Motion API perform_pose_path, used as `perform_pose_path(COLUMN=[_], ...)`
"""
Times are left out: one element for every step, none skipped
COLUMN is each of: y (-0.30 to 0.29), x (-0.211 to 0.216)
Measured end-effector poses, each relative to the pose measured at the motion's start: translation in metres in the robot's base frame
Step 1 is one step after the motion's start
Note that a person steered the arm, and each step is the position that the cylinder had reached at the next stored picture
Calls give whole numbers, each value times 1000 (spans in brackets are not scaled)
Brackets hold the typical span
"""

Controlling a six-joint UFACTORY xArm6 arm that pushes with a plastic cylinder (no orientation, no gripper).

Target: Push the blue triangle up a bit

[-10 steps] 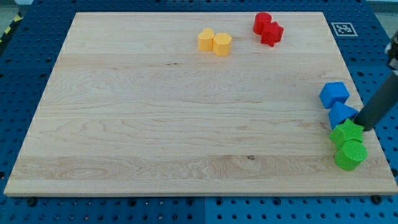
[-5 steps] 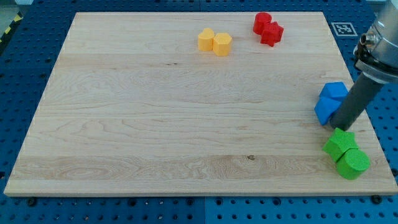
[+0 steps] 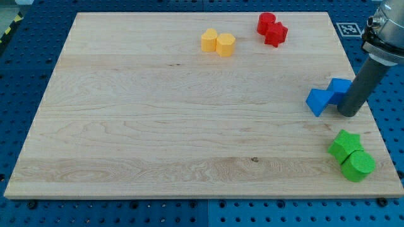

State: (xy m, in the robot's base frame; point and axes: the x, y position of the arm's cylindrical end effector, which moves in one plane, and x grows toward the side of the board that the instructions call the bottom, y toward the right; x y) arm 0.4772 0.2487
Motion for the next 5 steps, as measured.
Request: perform_pose_path(y=[-21,-61,-103,-127,-98], x=[-5,-5,-15,-35,-20])
